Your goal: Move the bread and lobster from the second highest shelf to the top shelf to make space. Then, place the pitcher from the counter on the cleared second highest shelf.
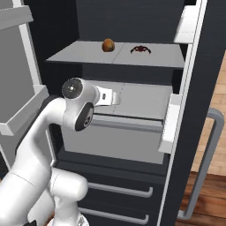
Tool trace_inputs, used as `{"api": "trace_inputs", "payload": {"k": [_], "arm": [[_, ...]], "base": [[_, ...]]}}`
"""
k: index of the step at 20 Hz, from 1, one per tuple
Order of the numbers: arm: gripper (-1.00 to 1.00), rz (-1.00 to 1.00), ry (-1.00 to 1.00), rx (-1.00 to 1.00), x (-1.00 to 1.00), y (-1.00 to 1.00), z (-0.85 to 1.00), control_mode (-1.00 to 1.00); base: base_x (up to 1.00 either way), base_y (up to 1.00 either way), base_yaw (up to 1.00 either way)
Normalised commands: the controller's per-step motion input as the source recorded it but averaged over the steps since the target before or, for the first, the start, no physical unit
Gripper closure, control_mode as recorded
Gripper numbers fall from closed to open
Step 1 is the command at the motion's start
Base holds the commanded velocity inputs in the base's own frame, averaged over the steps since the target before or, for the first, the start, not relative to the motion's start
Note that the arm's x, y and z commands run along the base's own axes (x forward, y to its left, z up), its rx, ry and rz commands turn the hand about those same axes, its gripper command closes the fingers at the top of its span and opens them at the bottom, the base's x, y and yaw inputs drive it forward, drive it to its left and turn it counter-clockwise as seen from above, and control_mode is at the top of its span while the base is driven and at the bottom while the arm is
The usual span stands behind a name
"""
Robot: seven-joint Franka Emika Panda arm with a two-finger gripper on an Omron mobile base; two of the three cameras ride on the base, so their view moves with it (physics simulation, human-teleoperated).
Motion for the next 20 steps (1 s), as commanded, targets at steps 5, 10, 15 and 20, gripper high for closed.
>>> {"api": "trace_inputs", "payload": {"k": [5, 10, 15, 20], "arm": [[-1.00, 0.00, 0.06, 0.13, -0.42, 0.00, 0.00, -1.00], [-1.00, 0.00, 0.05, 0.00, -0.03, 0.00, 0.05, -1.00], [-1.00, 0.00, 0.02, 0.00, 0.00, 0.00, 0.00, -1.00], [-1.00, 0.00, 0.00, 0.00, 0.00, 0.04, 0.00, -1.00]], "base": [[0.00, 0.00, 0.00], [0.00, 0.00, 0.00], [0.00, 0.00, 0.00], [0.00, 0.00, 0.00]]}}
